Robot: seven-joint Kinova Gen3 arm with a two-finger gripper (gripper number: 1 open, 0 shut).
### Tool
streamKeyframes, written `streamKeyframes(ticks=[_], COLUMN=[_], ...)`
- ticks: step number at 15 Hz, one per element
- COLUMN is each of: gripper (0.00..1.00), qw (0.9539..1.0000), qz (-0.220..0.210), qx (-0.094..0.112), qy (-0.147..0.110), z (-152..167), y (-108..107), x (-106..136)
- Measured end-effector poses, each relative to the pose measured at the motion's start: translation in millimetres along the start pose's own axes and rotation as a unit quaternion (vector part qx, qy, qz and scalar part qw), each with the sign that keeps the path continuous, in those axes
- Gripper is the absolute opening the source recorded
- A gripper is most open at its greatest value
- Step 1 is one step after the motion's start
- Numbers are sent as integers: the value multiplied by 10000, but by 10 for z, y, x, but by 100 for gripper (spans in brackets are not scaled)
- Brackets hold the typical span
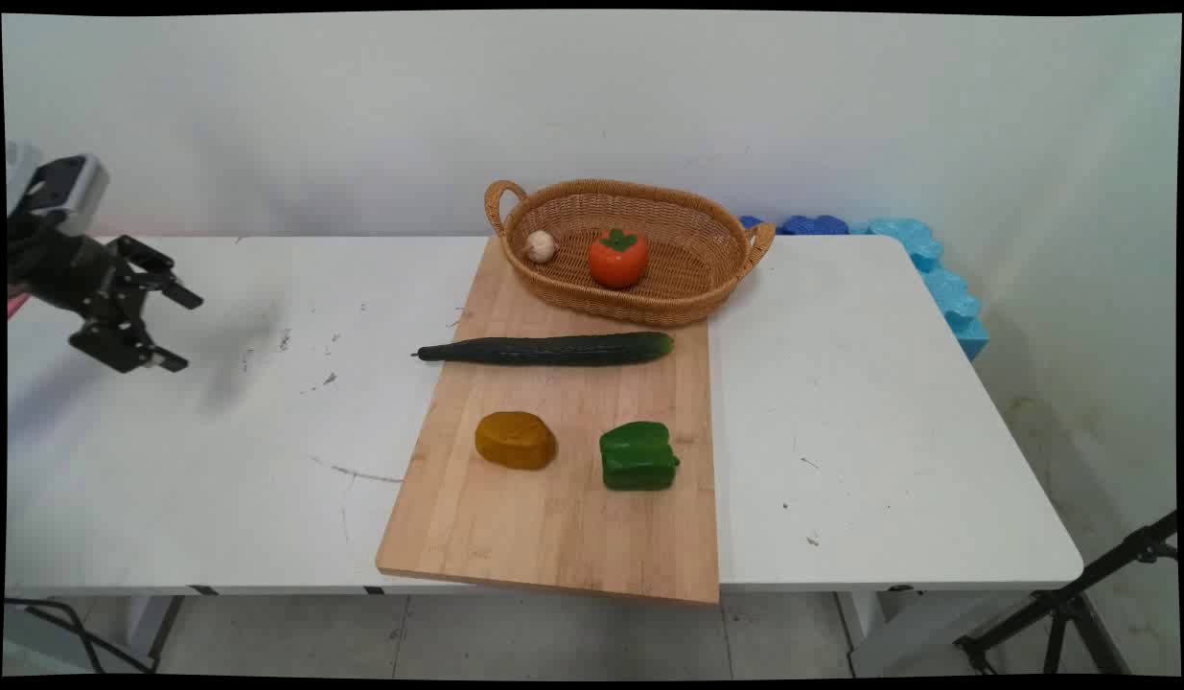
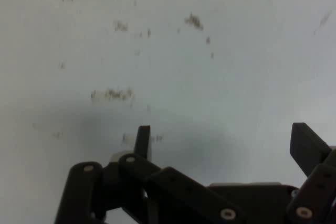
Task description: Pick up the cucumber from the cutting board
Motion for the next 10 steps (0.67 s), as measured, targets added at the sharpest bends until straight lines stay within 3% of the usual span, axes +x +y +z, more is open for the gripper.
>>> streamKeyframes(ticks=[10], gripper=[100], qw=[9996], qz=[-62], qx=[38], qy=[290], z=[428], y=[153], x=[1068])
